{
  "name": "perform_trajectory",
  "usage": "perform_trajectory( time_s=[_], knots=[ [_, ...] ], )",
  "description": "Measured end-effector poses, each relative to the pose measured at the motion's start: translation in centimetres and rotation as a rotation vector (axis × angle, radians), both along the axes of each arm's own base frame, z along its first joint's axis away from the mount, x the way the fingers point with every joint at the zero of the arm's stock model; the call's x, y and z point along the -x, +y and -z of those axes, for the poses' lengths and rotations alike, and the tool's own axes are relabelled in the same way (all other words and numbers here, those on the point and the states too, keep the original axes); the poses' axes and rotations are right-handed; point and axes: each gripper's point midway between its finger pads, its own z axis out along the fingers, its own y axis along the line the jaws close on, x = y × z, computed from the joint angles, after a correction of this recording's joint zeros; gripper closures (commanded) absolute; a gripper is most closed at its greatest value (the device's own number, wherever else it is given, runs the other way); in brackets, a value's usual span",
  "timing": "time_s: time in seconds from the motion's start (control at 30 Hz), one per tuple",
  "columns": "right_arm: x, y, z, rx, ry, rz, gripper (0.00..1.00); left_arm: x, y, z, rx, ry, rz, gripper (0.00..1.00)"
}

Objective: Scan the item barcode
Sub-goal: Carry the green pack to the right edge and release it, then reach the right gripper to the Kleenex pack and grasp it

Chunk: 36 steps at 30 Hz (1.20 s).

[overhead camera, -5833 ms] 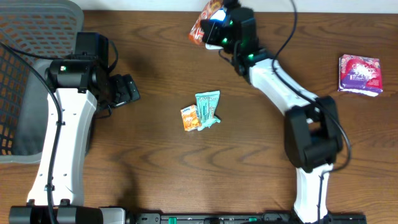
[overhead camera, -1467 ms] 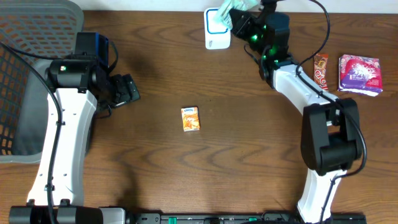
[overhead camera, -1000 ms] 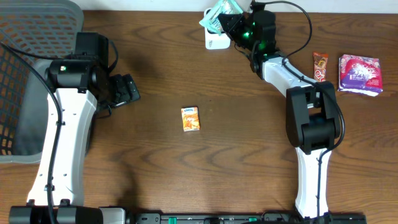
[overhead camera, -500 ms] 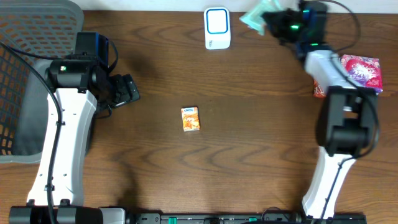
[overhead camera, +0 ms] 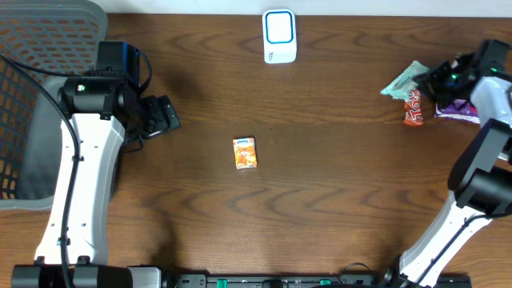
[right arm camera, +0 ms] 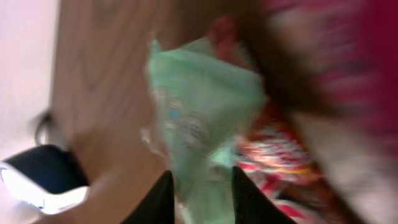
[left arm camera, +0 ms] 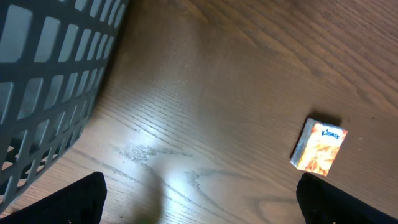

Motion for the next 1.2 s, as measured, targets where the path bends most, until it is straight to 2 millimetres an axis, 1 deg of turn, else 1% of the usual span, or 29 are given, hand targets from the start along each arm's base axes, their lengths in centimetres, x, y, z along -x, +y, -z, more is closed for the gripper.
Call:
perform_trajectory(
  time_s=[0.1, 0.2, 0.27, 0.33, 0.37, 0.4, 0.43, 0.47, 0.5, 0.53, 0.57, 0.63, 0.67, 0.7, 0.73, 0.8, 0.83, 0.93, 1.0, 1.03, 1.1, 1.2],
  knots=[
    [0.9, -1.6, 0.3, 0.016, 0.016, 0.015, 0.66, 0.0, 0.0, 0.0, 0.0, 0.0, 0.0, 0.02],
    [1.7, -2.7, 0.3, 0.035, 0.033, 0.027, 0.66, 0.0, 0.0, 0.0, 0.0, 0.0, 0.0, 0.02],
    [2.0, -3.1, -0.2, 0.056, 0.036, 0.028, 0.65, 0.0, 0.0, 0.0, 0.0, 0.0, 0.0, 0.02],
    [2.1, -3.3, -1.5, 0.083, 0.018, 0.022, 0.64, 0.0, 0.0, 0.0, 0.0, 0.0, 0.0, 0.02],
    [2.0, -3.2, -2.5, 0.096, 0.001, 0.015, 0.63, 0.0, 0.0, 0.0, 0.0, 0.0, 0.0, 0.02],
    [1.9, -2.9, -3.9, 0.111, -0.026, 0.004, 0.61, 0.0, 0.0, 0.0, 0.0, 0.0, 0.0, 0.02],
    [1.8, -2.6, -4.9, 0.12, -0.047, -0.006, 0.55, 0.0, 0.0, 0.0, 0.0, 0.0, 0.0, 0.02],
    [1.6, -1.8, -6.5, 0.124, -0.083, -0.027, 0.47, 0.0, 0.0, 0.0, 0.0, 0.0, 0.0, 0.02],
    [1.3, -0.9, -8.0, 0.122, -0.119, -0.054, 0.36, 0.0, 0.0, 0.0, 0.0, 0.0, 0.0, 0.02],
    [1.1, 0.5, -9.8, 0.119, -0.165, -0.098, 0.25, 0.0, 0.0, 0.0, 0.0, 0.0, 0.0, 0.02],
    [1.0, 1.9, -11.0, 0.109, -0.196, -0.132, 0.19, 0.0, 0.0, 0.0, 0.0, 0.0, 0.0, 0.02],
    [0.9, 6.0, -13.5, 0.071, -0.269, -0.251, 0.11, 0.0, 0.0, 0.0, 0.0, 0.0, 0.0, 0.02],
    [1.1, 8.6, -14.4, 0.041, -0.294, -0.324, 0.02, 0.0, 0.0, 0.0, 0.0, 0.0, 0.0, 0.02],
    [1.5, 10.6, -14.7, 0.013, -0.297, -0.377, 0.01, 0.0, 0.0, 0.0, 0.0, 0.0, 0.0, 0.02],
    [2.1, 13.6, -14.8, -0.021, -0.297, -0.462, 0.01, 0.0, 0.0, 0.0, 0.0, 0.0, 0.0, 0.02],
    [3.4, 17.8, -14.4, -0.063, -0.273, -0.581, 0.02, 0.0, 0.0, 0.0, 0.0, 0.0, 0.0, 0.02],
    [4.2, 20.3, -14.0, -0.079, -0.26, -0.65, 0.05, 0.0, 0.0, 0.0, 0.0, 0.0, 0.0, 0.02],
    [6.7, 26.8, -12.8, -0.1, -0.231, -0.832, 0.18, 0.0, 0.0, 0.0, 0.0, 0.0, 0.0, 0.02],
    [8.5, 30.8, -11.8, -0.096, -0.206, -0.94, 0.23, 0.0, 0.0, 0.0, 0.0, 0.0, 0.0, 0.02],
    [9.3, 32.3, -11.2, -0.091, -0.192, -0.98, 0.25, 0.0, 0.0, 0.0, 0.0, 0.0, 0.0, 0.02],
    [11.5, 35.7, -9.3, -0.066, -0.138, -1.066, 0.27, 0.0, 0.0, 0.0, 0.0, 0.0, 0.0, 0.02],
    [14.4, 38.9, -6.1, -0.015, -0.03, -1.127, 0.3, 0.0, 0.0, 0.0, 0.0, 0.0, 0.0, 0.02]
  ],
)
